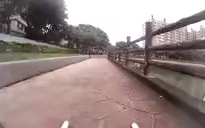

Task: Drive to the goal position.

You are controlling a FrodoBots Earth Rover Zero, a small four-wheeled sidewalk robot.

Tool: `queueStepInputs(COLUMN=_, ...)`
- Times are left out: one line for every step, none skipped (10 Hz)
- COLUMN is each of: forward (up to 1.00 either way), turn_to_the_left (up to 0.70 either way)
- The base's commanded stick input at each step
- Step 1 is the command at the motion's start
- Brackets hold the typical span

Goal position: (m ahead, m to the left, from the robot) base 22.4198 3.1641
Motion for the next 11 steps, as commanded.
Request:
queueStepInputs(forward=0.70, turn_to_the_left=0.00)
queueStepInputs(forward=0.70, turn_to_the_left=0.00)
queueStepInputs(forward=0.70, turn_to_the_left=0.00)
queueStepInputs(forward=0.70, turn_to_the_left=0.00)
queueStepInputs(forward=0.70, turn_to_the_left=0.00)
queueStepInputs(forward=0.70, turn_to_the_left=0.00)
queueStepInputs(forward=0.70, turn_to_the_left=0.00)
queueStepInputs(forward=0.70, turn_to_the_left=0.00)
queueStepInputs(forward=0.70, turn_to_the_left=0.00)
queueStepInputs(forward=0.70, turn_to_the_left=0.00)
queueStepInputs(forward=0.70, turn_to_the_left=0.00)
